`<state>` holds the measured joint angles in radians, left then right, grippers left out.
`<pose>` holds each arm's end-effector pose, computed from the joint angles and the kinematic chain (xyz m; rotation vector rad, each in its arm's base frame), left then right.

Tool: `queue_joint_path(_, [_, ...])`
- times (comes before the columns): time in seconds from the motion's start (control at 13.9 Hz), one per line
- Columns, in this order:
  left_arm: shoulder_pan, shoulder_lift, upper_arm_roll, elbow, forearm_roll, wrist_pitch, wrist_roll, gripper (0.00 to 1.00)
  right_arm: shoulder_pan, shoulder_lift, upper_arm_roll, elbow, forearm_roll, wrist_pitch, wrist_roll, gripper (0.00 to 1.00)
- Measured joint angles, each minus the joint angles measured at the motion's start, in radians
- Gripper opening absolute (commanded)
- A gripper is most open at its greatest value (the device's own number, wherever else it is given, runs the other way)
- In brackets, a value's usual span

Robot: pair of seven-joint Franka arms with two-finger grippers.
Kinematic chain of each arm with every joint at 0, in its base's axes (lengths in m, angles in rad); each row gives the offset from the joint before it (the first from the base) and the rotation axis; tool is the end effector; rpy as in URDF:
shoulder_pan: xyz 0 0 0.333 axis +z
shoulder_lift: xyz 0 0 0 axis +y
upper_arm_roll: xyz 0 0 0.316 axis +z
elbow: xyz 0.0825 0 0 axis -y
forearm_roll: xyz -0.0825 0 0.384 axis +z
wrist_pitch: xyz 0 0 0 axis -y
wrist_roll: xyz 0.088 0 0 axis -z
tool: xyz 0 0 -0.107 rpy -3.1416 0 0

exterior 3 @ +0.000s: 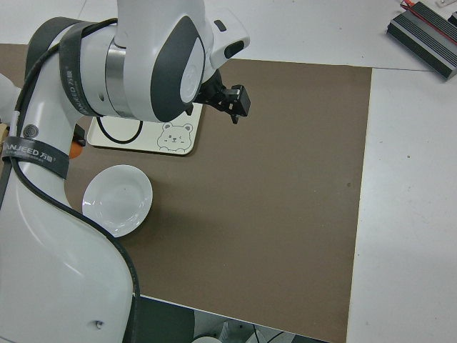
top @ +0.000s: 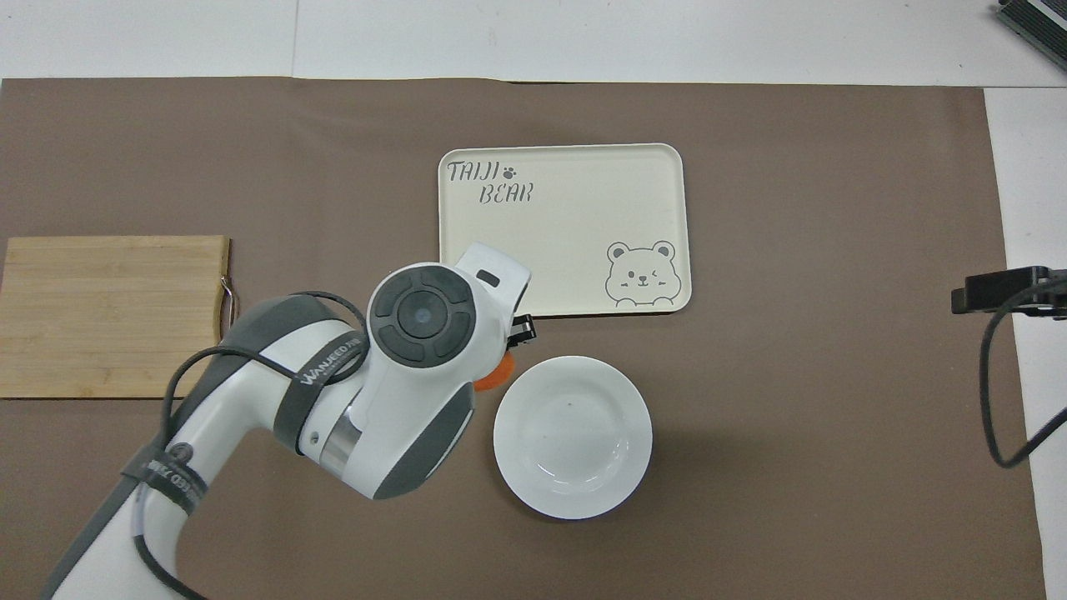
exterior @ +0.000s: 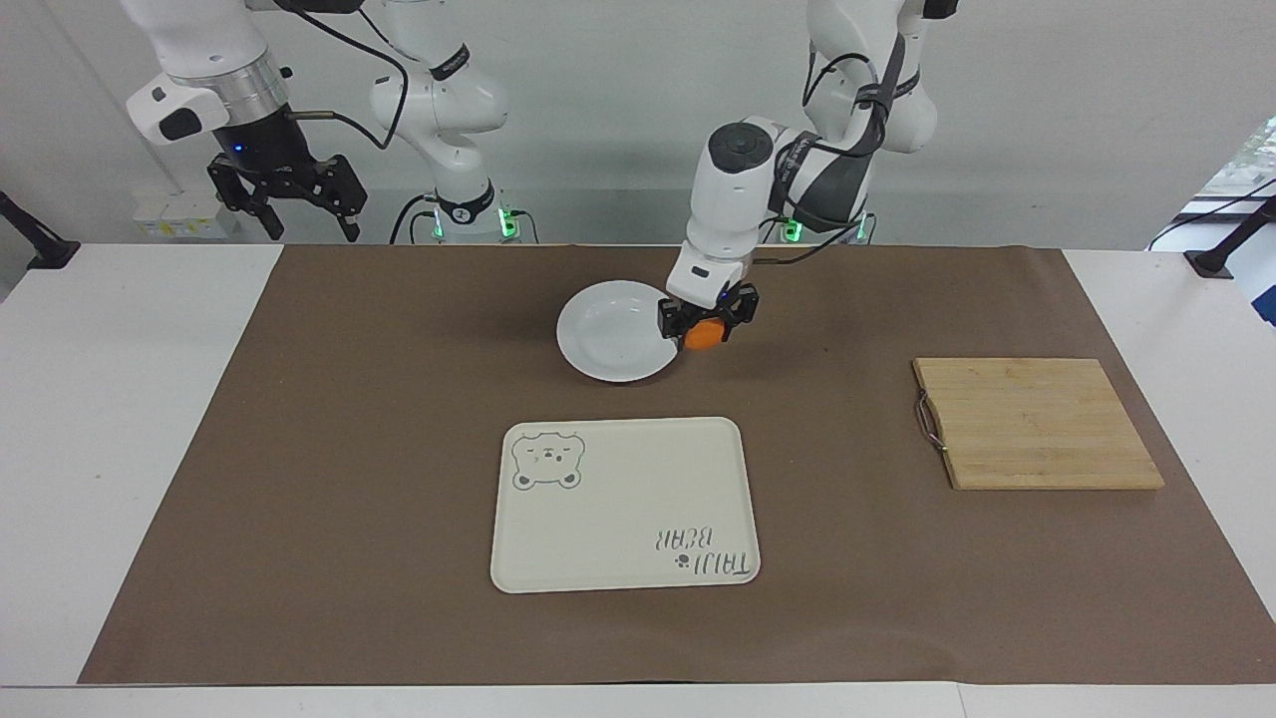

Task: Place orange and plate with both arms
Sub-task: 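Carry the orange over the white plate with the left gripper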

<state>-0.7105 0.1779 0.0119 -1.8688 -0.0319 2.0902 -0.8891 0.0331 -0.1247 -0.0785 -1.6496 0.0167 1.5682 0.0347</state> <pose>0.4650 -0.3930 0.4238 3.0760 0.3172 0.0186 0.5145 -0.0244 0.6536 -3.1122 0.1235 -0.0671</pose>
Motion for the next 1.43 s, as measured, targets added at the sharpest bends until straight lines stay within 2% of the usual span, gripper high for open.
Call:
queue_joint_path(0.36, [-0.093,0.016,0.000,-0.052,0.000,0.087,-0.111,0.00,0.000,-0.002,0.003,0.000,0.000,0.000,0.000,1.00])
queue_joint_path(0.86, [-0.175,0.018,-0.001,-0.093,0.000,0.128,-0.231,0.00,0.000,-0.007,0.003,0.000,0.000,-0.004,0.000,1.00])
queue_joint_path(1.15, [-0.229,0.072,-0.002,-0.122,0.000,0.228,-0.317,0.01,0.000,-0.007,0.003,0.000,0.000,-0.004,0.000,1.00])
queue_joint_path(1.22, [-0.241,0.094,-0.003,-0.125,0.000,0.255,-0.336,0.97,0.000,-0.007,0.003,0.000,0.000,-0.004,0.000,1.00])
queue_joint_path(1.29, [-0.249,0.113,-0.002,-0.126,0.000,0.275,-0.350,1.00,0.000,-0.007,0.003,0.000,0.000,-0.005,0.000,1.00])
queue_joint_path(1.43, [-0.252,0.128,0.001,-0.125,0.000,0.288,-0.369,1.00,0.000,-0.007,0.003,-0.001,0.005,-0.012,0.000,1.00])
